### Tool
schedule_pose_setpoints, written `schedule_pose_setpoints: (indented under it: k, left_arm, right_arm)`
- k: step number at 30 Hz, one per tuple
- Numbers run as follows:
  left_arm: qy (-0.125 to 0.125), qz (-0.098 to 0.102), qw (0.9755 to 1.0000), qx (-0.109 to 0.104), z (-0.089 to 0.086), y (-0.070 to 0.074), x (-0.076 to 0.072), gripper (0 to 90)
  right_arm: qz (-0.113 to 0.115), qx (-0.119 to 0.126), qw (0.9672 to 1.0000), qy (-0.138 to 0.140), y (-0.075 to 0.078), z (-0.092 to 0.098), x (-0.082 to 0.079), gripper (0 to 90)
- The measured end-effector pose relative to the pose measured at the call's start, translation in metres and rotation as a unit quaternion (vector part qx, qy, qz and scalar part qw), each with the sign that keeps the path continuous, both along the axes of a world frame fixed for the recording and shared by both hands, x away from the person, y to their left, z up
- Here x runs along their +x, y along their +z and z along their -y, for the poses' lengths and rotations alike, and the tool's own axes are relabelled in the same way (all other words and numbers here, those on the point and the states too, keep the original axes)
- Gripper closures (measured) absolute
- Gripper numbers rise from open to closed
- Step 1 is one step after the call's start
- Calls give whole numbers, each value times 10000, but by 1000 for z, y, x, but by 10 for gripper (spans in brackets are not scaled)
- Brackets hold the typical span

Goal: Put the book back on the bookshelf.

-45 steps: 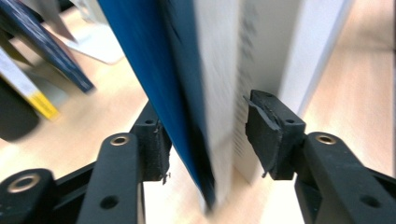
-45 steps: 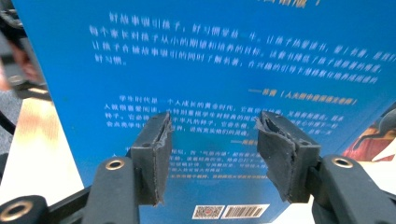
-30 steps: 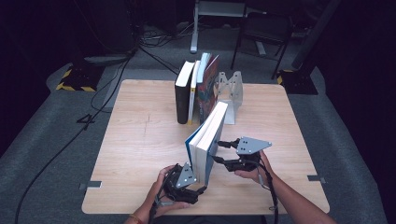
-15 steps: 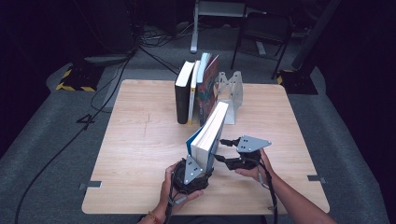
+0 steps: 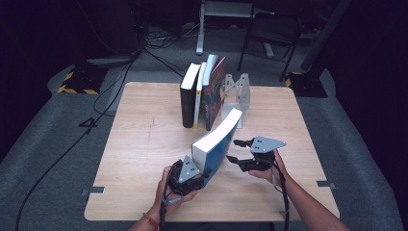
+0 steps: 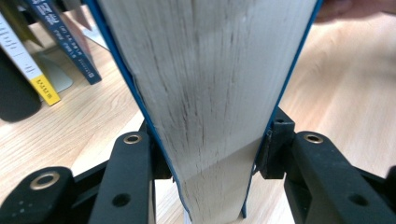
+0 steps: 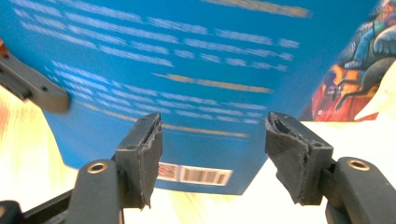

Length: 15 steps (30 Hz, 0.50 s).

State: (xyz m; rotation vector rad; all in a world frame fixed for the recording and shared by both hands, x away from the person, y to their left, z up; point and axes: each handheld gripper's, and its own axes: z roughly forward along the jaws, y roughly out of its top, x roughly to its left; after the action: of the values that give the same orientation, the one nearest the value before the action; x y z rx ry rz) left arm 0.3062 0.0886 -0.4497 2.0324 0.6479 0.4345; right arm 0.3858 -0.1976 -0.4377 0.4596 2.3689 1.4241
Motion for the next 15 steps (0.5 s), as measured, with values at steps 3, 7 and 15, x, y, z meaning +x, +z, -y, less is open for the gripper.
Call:
schedule_pose_setpoints:
  k: [3, 7, 15]
  left_arm:
    - [-392, -153, 9991, 18, -18, 2, 3, 586]
    - [-832, -307, 9961, 21, -42, 4, 6, 587]
    - [-1174, -435, 9921, -34, -67, 4, 8, 584]
  right_arm:
    - [7, -110, 9999, 57, -2, 2, 3, 358]
    - [18, -105, 9997, 224, -3, 2, 6, 378]
    - [-214, -101, 9918, 1258, -8, -22, 18, 373]
